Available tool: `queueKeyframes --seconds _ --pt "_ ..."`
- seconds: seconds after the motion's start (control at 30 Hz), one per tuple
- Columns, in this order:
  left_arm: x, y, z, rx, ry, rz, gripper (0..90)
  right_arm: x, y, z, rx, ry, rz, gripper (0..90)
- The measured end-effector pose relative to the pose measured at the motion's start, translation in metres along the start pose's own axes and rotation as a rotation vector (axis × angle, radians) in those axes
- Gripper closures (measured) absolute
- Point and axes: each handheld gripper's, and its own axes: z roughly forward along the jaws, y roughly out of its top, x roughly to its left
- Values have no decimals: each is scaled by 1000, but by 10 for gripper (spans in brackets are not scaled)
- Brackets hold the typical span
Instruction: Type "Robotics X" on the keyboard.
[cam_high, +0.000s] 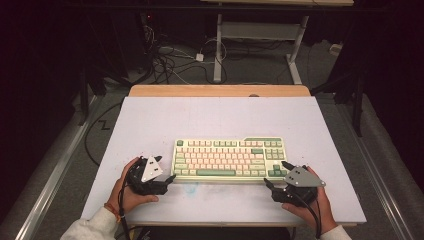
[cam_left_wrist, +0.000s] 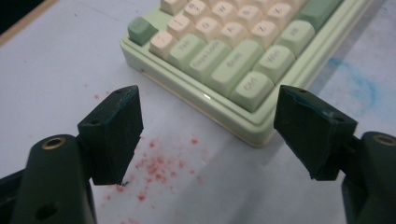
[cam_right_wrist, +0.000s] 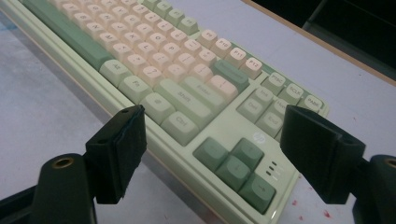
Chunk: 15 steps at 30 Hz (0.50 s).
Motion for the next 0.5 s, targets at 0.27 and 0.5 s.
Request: queueKeyframes --seconds 0.27,0.5 --pt "-7 -3 -3 13 -54 -33 498 10 9 9 -6 30 -21 220" --pt "-4 1 -2 43 -129 -32 873 20 15 12 -14 49 -43 220"
